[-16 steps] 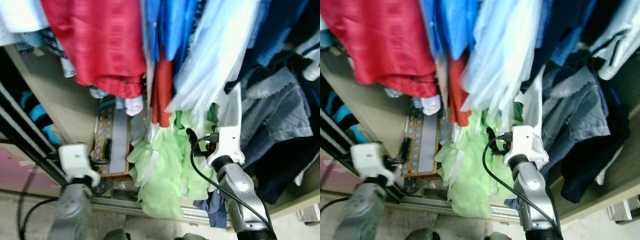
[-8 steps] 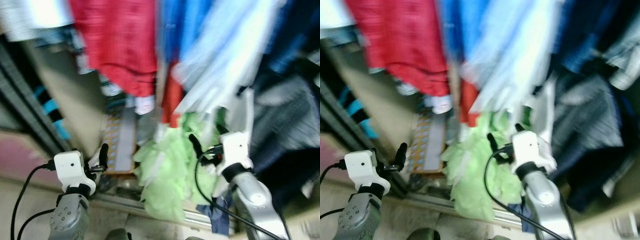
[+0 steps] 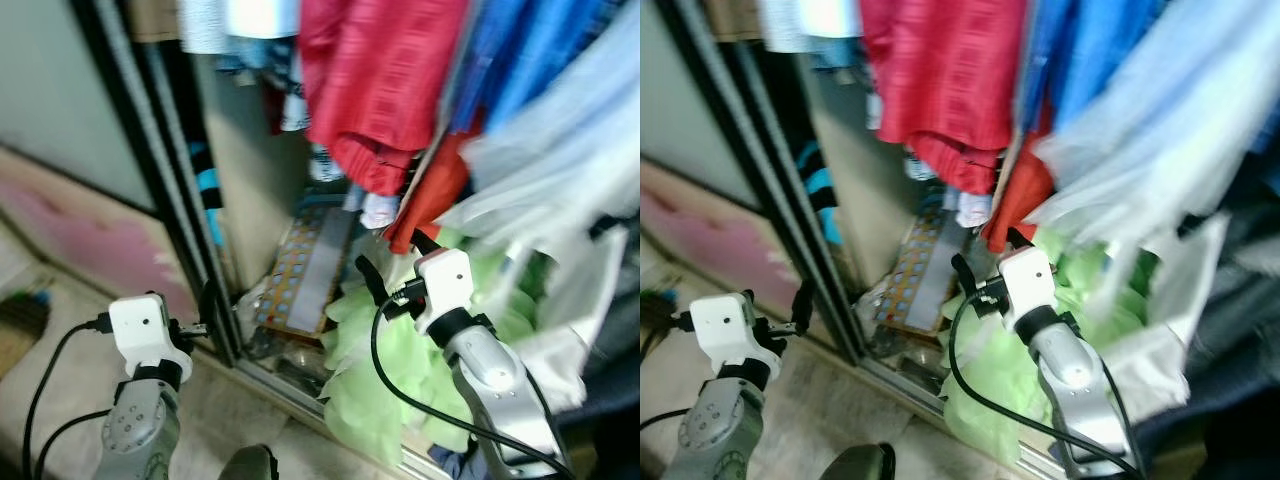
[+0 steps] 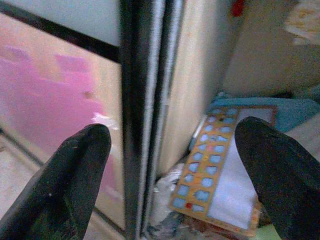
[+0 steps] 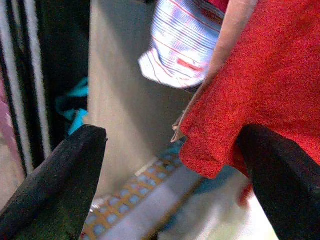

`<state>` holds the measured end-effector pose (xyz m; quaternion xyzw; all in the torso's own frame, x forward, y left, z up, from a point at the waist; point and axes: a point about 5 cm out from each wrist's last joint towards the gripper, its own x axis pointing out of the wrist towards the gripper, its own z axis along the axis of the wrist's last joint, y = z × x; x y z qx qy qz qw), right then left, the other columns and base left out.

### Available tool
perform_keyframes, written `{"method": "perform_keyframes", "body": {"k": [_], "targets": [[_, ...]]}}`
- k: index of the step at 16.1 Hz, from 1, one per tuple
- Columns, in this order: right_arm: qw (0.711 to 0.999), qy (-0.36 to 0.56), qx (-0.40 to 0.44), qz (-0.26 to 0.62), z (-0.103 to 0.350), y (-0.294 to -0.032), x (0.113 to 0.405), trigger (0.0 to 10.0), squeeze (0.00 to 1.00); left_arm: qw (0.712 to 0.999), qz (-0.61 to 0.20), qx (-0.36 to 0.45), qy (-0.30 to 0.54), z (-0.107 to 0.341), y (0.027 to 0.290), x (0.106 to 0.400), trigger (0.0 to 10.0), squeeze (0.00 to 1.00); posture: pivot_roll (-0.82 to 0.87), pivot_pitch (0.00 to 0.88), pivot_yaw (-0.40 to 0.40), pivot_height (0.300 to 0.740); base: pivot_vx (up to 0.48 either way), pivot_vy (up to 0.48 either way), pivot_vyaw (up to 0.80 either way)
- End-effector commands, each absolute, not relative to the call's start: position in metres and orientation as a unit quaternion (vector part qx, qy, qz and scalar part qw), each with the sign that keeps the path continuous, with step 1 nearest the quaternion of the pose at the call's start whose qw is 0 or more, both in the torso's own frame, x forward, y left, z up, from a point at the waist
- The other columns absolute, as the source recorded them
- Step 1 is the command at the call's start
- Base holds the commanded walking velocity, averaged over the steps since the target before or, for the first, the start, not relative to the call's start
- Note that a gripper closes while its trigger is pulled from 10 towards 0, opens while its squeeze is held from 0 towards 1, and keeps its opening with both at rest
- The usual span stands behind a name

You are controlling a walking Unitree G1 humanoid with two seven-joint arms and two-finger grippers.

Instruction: Clean up the room

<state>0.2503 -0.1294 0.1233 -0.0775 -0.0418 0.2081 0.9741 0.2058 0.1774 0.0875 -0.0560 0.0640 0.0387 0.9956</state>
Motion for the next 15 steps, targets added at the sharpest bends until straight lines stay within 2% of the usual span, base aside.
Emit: {"method": "perform_keyframes", "body": {"k": [1, 9, 12, 15], "targets": [[0.976, -0.033, -0.074, 0.203, 0.120, -0.131, 0.253, 10.0, 0.00, 0.996, 0.036, -0.051, 0.057, 0.093, 0.176, 0.209, 10.0, 0.00, 0.04, 0.017, -0.013, 0.740, 0.000, 0.000, 0.80], [0.981, -0.012, -0.054, 0.184, 0.114, -0.140, 0.247, 10.0, 0.00, 0.996, 0.037, -0.050, 0.060, 0.093, 0.176, 0.207, 10.0, 0.00, 0.03, 0.016, -0.001, 0.740, 0.000, 0.000, 0.80], [0.977, -0.002, -0.045, 0.210, 0.112, -0.136, 0.245, 10.0, 0.00, 0.996, 0.041, -0.029, 0.072, 0.090, 0.176, 0.207, 10.0, 0.00, 0.03, 0.018, -0.003, 0.740, 0.000, 0.000, 0.80], [0.972, 0.002, -0.042, 0.231, 0.111, -0.133, 0.243, 10.0, 0.00, 0.996, 0.035, -0.049, 0.067, 0.091, 0.172, 0.208, 10.0, 0.00, 0.02, 0.023, -0.006, 0.740, 0.000, 0.000, 0.80]]}}
